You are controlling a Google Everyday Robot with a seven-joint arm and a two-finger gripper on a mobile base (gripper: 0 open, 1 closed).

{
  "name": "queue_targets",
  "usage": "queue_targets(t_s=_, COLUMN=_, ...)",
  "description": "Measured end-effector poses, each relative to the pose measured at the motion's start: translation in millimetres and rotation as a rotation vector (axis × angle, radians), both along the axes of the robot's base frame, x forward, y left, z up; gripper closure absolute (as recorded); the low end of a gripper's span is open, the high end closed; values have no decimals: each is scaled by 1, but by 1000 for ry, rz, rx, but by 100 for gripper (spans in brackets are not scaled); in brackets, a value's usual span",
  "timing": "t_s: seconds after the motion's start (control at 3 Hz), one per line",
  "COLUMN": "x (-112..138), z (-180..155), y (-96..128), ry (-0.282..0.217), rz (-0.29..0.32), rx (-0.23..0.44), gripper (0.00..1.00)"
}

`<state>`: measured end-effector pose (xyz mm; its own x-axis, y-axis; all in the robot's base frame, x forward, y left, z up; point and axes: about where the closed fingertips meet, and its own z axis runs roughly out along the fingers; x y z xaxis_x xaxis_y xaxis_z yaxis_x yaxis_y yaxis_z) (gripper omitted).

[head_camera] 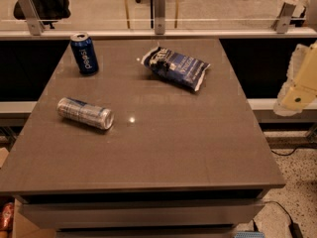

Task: Pick redbull can

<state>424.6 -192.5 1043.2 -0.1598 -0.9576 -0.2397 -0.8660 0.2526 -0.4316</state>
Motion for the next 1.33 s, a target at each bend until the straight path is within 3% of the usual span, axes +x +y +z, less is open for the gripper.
queue_targets(t_s=0.67, x=-2, z=7, y=4, ry=-22, rz=-9, rx=3, gripper=0)
queue_targets(t_s=1.0, x=6, z=14, y=25, ry=-26, rz=-10, rx=23, gripper=0)
queue_targets(t_s=1.33, x=19, z=14, y=61, ry=12, rz=8, rx=50, gripper=0)
